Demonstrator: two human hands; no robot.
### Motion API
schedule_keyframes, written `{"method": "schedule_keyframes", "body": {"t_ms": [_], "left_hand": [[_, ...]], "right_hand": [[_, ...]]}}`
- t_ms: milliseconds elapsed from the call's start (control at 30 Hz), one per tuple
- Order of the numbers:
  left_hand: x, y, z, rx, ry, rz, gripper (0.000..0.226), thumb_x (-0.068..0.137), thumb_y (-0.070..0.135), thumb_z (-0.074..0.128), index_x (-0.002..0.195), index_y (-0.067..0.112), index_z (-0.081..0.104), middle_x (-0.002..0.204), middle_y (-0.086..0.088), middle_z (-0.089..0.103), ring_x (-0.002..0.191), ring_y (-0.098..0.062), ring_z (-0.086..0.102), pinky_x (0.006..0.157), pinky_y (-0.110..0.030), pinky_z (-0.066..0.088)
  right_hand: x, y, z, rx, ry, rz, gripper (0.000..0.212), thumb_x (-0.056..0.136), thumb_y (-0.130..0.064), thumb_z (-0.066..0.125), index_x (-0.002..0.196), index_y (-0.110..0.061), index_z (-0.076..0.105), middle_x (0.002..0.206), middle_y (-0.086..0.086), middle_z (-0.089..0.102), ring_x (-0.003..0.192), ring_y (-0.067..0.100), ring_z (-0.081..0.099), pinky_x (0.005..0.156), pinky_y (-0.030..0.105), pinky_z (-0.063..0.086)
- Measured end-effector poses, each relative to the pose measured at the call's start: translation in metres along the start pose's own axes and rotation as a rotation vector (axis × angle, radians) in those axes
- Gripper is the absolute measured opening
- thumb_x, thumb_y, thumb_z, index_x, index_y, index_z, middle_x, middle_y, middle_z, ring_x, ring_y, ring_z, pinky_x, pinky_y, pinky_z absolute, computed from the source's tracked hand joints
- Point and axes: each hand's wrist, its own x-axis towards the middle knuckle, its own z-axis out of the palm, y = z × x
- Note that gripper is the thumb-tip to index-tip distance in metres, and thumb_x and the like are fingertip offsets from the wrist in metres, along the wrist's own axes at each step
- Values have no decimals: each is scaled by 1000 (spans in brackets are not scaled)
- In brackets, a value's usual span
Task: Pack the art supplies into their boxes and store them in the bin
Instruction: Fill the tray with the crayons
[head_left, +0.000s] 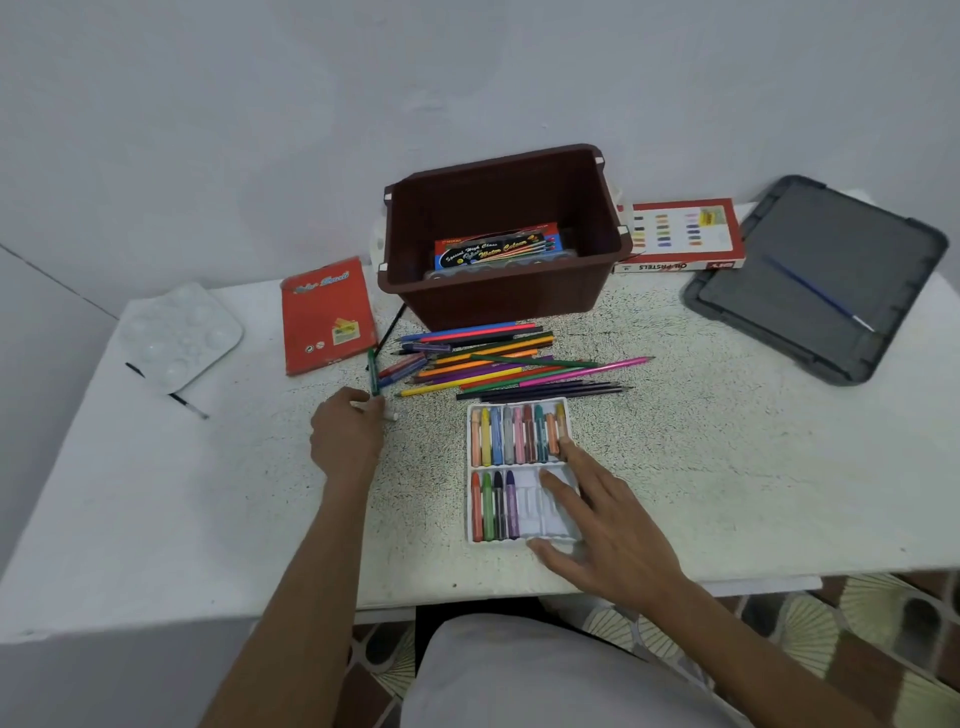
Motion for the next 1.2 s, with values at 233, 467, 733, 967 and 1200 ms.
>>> {"method": "schedule_keyframes", "body": {"t_ms": [233,467,733,967,1200], "left_hand": [[-11,1,-7,-189,-30,30,52,89,8,66,136,16,45,109,-15,70,84,-22,59,77,-32,42],[-48,6,-15,-475,-215,67,53,90,10,69,135,29,49,105,0,69,77,-5,65,57,-20,47],[-125,12,-3,-502,-642,366,43,89,5,68,116,37,60,97,1,67,83,-7,71,70,-17,55],[-139,3,19,-302,-597,578,41,88,11,69,118,38,59,93,15,62,88,0,61,76,-9,45],[-134,-10,32,-48,-409,712,44,86,38,67,129,40,55,110,15,38,108,-8,37,100,-37,34]], "right_hand": [[0,-1,1,-11,4,-2,71,91,-64,53,142,-14,51,164,12,14,147,27,28,100,49,47],[0,-1,0,-17,15,-10,70,90,-64,54,139,-13,53,162,13,19,145,28,32,101,47,47],[1,-3,0,-27,12,-8,71,90,-63,55,141,-14,51,163,12,17,145,28,32,101,47,47],[0,-5,0,-36,-2,8,71,91,-64,51,141,-14,51,163,12,18,146,27,30,103,45,45],[0,-5,0,-34,-5,15,72,91,-65,51,141,-14,50,163,12,17,146,26,30,102,47,45]]}}
